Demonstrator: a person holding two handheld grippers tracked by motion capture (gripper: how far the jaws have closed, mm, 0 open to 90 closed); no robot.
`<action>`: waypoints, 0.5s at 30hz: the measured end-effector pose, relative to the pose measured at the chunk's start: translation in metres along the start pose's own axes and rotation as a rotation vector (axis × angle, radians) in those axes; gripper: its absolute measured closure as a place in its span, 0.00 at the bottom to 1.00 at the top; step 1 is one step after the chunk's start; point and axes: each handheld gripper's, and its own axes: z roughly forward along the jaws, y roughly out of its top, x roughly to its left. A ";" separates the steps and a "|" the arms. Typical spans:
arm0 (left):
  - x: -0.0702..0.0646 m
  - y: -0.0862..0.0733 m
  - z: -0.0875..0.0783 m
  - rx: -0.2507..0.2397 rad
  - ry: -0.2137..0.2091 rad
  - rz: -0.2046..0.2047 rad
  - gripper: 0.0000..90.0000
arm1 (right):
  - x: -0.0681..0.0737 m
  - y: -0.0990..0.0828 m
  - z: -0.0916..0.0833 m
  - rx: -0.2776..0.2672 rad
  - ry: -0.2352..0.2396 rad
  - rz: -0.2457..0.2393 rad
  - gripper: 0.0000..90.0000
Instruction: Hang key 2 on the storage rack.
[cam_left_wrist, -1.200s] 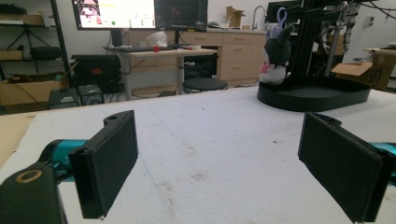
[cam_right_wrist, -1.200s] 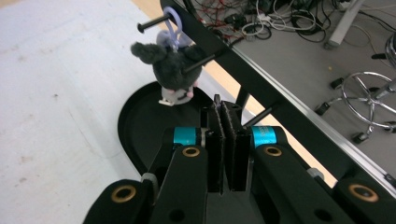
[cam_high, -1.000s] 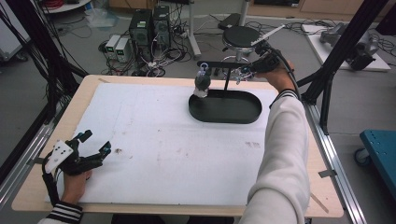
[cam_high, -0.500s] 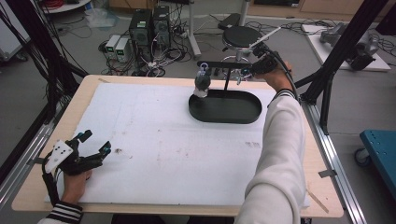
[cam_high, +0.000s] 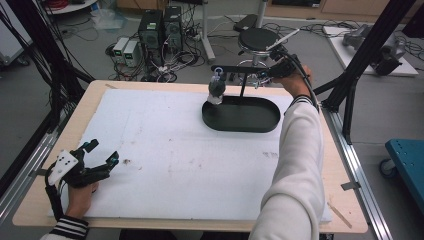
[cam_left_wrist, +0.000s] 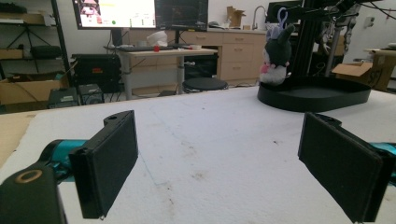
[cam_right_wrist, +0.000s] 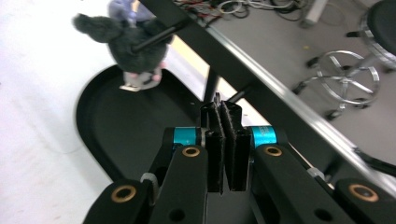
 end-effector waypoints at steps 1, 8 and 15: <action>0.000 0.000 0.000 0.001 0.000 0.000 0.14 | -0.001 0.000 0.000 -0.005 0.005 0.006 0.99; 0.000 0.000 0.000 0.001 0.000 0.000 0.14 | -0.002 0.001 0.003 -0.012 -0.032 0.006 0.99; 0.000 0.000 0.000 -0.001 0.001 -0.001 0.14 | -0.004 0.001 0.006 -0.020 -0.040 0.017 0.98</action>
